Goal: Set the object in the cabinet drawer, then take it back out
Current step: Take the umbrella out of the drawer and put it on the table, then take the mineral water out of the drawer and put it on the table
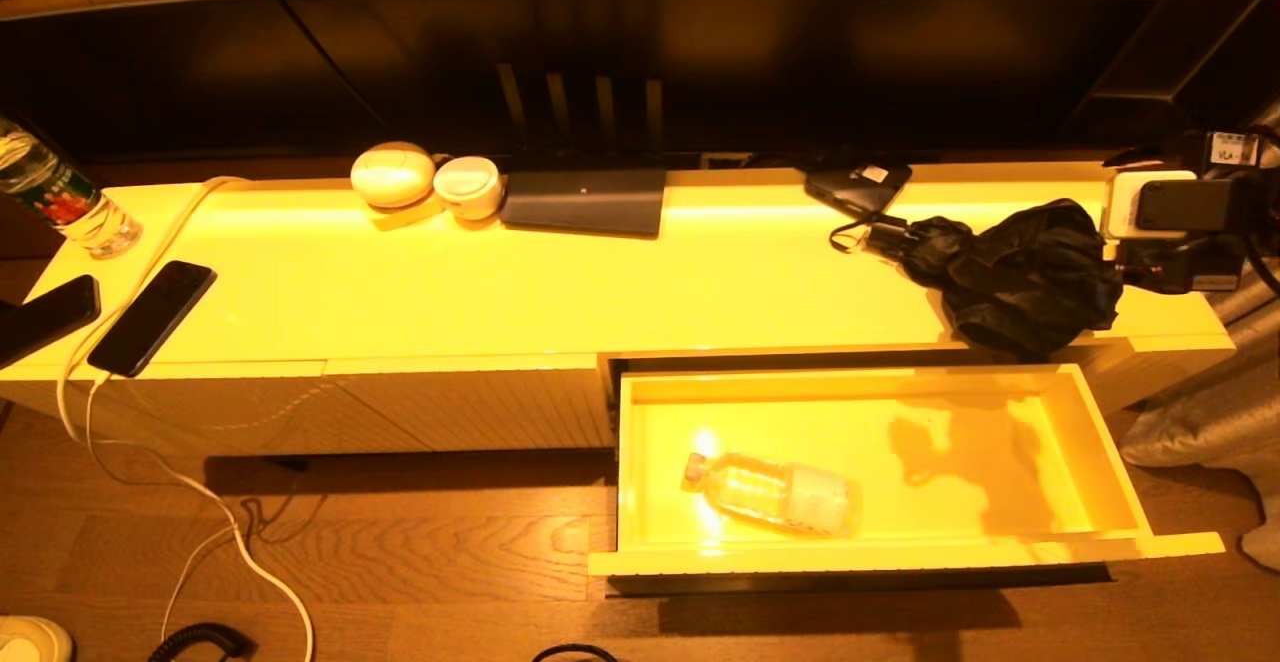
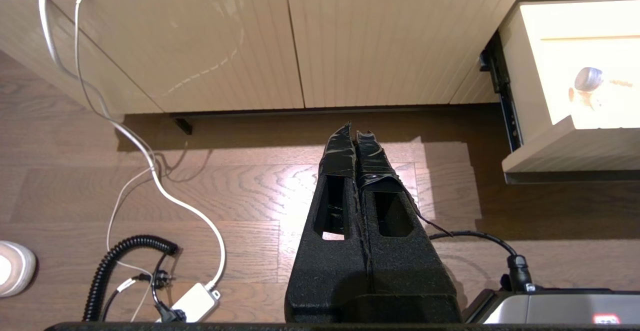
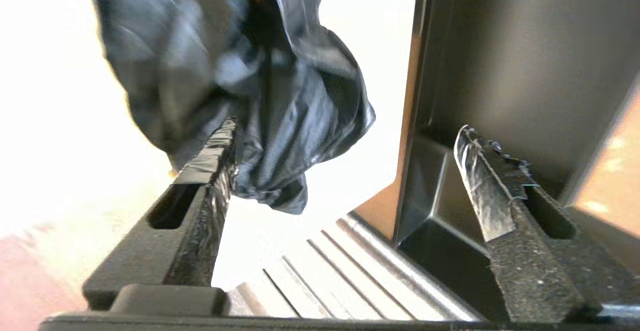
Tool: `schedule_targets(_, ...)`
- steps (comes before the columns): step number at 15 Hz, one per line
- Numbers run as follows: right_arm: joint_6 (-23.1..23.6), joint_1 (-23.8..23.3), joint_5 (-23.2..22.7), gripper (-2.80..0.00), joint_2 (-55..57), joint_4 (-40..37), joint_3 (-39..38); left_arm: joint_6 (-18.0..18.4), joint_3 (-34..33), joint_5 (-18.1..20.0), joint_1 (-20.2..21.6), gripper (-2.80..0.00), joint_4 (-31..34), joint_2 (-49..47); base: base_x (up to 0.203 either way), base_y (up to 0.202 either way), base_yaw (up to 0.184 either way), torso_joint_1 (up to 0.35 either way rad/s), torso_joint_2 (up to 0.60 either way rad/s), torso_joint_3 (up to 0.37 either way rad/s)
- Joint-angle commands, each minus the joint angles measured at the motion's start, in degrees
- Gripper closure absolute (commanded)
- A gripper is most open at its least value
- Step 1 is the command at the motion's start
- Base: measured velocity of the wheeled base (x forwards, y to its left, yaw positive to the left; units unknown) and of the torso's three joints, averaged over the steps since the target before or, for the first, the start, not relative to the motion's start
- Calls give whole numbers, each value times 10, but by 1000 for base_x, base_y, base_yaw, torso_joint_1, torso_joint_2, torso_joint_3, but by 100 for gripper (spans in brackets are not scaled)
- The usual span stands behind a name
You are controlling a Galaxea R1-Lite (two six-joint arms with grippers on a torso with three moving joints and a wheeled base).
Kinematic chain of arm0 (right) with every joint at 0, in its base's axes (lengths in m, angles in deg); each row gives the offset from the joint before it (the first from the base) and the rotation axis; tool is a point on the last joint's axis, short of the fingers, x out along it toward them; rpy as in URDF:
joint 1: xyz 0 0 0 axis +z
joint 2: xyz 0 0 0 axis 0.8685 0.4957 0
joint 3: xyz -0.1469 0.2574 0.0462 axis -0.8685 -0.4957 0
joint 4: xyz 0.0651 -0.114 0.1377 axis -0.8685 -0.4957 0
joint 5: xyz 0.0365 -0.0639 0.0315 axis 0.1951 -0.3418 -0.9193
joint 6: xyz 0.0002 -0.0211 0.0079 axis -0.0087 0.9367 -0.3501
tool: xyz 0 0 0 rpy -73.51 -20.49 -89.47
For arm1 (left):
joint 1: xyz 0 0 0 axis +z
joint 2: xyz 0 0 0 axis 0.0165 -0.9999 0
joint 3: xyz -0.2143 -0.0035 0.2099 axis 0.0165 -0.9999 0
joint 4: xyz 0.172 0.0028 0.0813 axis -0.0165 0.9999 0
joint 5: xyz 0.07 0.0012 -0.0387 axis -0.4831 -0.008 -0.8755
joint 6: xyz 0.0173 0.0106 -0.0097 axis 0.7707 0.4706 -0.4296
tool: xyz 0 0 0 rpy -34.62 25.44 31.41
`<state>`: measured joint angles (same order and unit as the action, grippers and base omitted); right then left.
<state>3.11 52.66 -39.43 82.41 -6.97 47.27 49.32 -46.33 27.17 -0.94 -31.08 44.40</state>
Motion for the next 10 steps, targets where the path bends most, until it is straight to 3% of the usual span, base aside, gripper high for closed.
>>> schedule_targets(1, -3, 39, 0, -280, -68, -27, -30, 0, -2, 0, 0, 0, 0, 0, 0, 0, 0, 0, 0, 0)
schedule_targets(4, -59, 97, 2, -280, -84, -95, -89, 0, -1, 0, 0, 0, 0, 0, 0, 0, 0, 0, 0, 0)
schedule_targets(7, -68, 143, 4, -280, -57, -97, -160, 0, -1, 0, 0, 0, 0, 0, 0, 0, 0, 0, 0, 0)
schedule_targets(10, -73, 153, 5, -280, 9, -98, -174, 0, -1, 0, 0, 0, 0, 0, 0, 0, 0, 0, 0, 0)
